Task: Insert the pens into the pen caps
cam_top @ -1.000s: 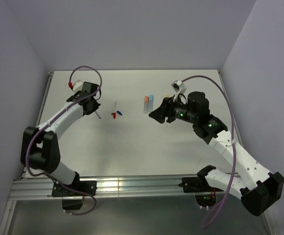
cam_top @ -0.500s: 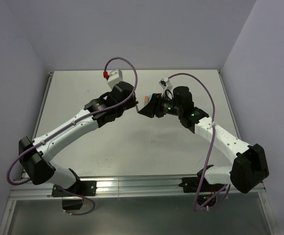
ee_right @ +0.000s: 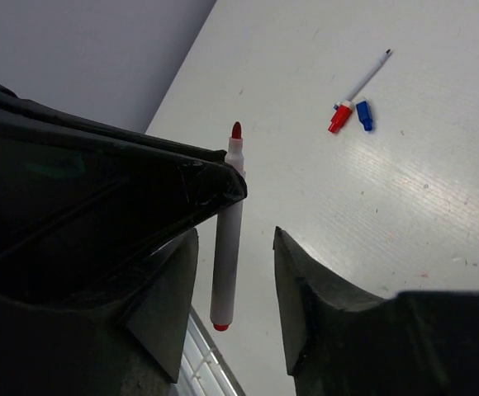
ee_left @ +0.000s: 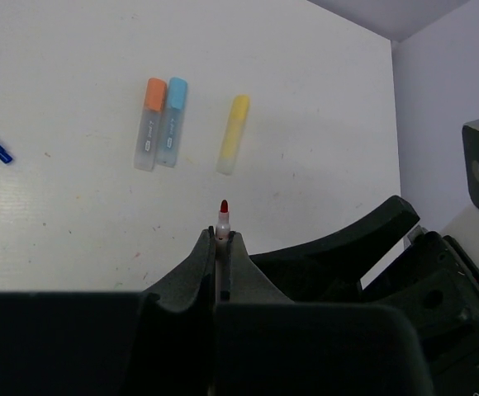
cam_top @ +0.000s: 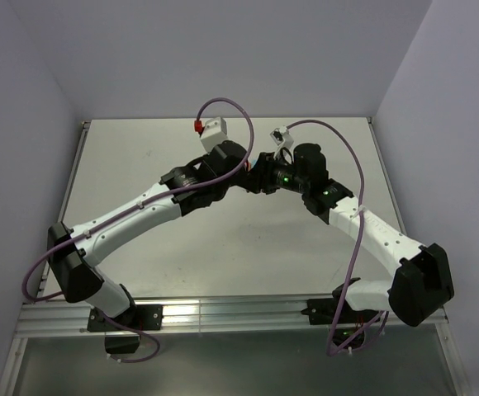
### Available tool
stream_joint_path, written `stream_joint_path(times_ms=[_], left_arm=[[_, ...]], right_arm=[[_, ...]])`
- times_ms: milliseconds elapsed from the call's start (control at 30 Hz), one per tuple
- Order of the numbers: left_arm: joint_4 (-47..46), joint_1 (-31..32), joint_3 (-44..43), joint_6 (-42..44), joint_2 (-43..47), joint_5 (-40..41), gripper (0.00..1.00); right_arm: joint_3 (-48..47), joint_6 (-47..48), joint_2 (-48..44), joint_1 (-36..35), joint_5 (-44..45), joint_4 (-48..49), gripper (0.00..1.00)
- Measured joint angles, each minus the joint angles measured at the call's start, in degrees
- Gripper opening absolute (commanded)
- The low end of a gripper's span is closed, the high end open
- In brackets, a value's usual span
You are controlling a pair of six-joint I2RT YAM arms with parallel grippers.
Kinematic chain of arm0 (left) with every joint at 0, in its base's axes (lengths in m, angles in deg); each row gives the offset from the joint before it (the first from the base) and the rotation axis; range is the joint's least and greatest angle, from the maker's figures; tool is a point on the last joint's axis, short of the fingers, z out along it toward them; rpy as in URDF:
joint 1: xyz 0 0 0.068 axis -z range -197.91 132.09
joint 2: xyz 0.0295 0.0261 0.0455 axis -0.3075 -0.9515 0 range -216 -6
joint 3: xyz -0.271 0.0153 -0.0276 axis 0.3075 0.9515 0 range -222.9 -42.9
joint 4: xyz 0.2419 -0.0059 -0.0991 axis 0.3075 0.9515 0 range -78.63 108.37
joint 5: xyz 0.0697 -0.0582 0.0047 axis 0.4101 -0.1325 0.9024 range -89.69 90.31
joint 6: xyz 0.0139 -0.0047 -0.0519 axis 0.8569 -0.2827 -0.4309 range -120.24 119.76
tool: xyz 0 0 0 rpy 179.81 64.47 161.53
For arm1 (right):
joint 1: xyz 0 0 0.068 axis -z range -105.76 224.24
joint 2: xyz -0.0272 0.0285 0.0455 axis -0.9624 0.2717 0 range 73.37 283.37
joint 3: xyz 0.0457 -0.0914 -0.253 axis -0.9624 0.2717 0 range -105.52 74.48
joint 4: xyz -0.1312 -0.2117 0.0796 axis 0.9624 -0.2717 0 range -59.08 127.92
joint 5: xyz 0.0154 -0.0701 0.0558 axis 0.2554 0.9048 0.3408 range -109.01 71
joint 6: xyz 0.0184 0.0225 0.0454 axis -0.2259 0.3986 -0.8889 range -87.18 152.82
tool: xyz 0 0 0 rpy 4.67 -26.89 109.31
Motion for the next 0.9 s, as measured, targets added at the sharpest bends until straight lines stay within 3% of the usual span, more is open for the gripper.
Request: stream_joint_path(times_ms=[133, 233, 267, 333, 400, 500, 600, 700, 900], left_arm=[[0.0, 0.3, 0.0, 0.0, -0.2, 0.0, 0.0], [-0.2, 0.8, -0.2, 0.0, -0.2, 0.0, 0.0], [-0.3, 1.0, -0.2, 0.0, -0.2, 0.1, 0.0], [-0.5, 1.2, -0.2, 0.0, -0.2, 0.3, 0.0], [-0.8, 1.3, -0.2, 0.0, -0.2, 0.4, 0.06], [-1.0, 1.4, -0.2, 0.2, -0.2, 0.6, 0.35], [-2.0, 1.5, -0.2, 0.4, 0.0, 1.4, 0.52], [-2.3, 1.6, -0.2, 0.9, 0.8, 2.9, 0.6], [-1.2, -0.5, -0.1, 1.1, 5.3, 5.7, 0.59]], right_arm=[[0.0, -0.2, -0.3, 0.0, 0.7, 0.1, 0.4], [0.0, -0.3, -0.4, 0.0, 1.2, 0.1, 0.22], [0.0, -0.3, -0.5, 0.0, 1.3, 0.0, 0.1], [0.0, -0.5, -0.7, 0.0, 1.6, -0.2, 0.0], [-0.1, -0.4, -0.8, 0.0, 1.8, -0.4, 0.0], [-0.1, -0.3, -1.2, 0.0, 2.4, -0.7, 0.0], [-0.1, 0.2, -1.8, 0.0, 3.2, -1.5, 0.0], [-0.1, 0.9, -2.6, 0.0, 3.7, -2.2, 0.0], [-0.1, 1.8, -3.7, 0.0, 4.6, -3.0, 0.0]])
